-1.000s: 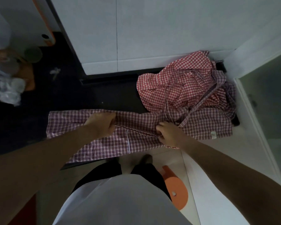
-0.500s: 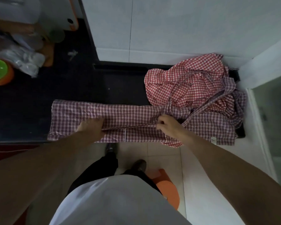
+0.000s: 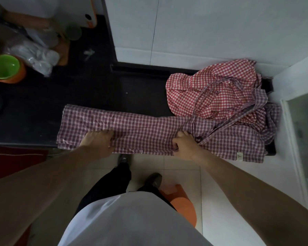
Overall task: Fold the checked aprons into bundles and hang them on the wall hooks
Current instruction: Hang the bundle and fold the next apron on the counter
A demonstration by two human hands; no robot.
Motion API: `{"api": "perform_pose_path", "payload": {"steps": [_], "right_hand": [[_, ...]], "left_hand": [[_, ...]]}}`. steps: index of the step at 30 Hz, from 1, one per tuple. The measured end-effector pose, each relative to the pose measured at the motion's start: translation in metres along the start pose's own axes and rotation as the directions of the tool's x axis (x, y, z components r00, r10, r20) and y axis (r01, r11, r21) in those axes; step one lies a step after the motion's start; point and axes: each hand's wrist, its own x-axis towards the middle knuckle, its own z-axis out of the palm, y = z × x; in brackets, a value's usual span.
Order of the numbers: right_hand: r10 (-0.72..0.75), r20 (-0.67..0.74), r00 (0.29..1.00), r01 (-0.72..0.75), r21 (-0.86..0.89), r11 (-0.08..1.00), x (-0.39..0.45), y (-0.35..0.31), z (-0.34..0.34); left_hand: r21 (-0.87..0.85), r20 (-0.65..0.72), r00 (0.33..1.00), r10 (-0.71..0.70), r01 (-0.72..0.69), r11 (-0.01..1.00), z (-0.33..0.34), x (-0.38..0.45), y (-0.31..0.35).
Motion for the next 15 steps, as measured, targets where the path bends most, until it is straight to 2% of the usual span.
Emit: {"api": "perform_pose_path", "payload": {"steps": [4, 9, 12, 15], "right_hand": [[0.002, 0.013, 1.000, -0.002, -0.004, 1.000, -0.001, 0.001, 0.000], [-0.003, 0.021, 1.000, 0.004, -0.031, 1.000, -0.005, -0.001, -0.001], [-0.043, 0.019, 0.999, 0.046, -0.127, 0.991, -0.012, -0.003, -0.001], [-0.061, -0.015, 0.998, 0.054, -0.293, 0.955, -0.017, -0.008, 0.003]], "left_hand": [[-0.018, 0.068, 0.998, 0.016, -0.015, 1.000, 0.017, -0.005, 0.001], [0.032, 0.058, 0.998, 0.005, -0.007, 0.999, 0.023, -0.002, 0.006], [0.108, 0.126, 0.990, -0.068, 0.054, 0.993, 0.021, -0.003, 0.018], [0.078, 0.063, 0.997, -0.055, 0.050, 0.996, 0.021, -0.009, 0.036]]}}
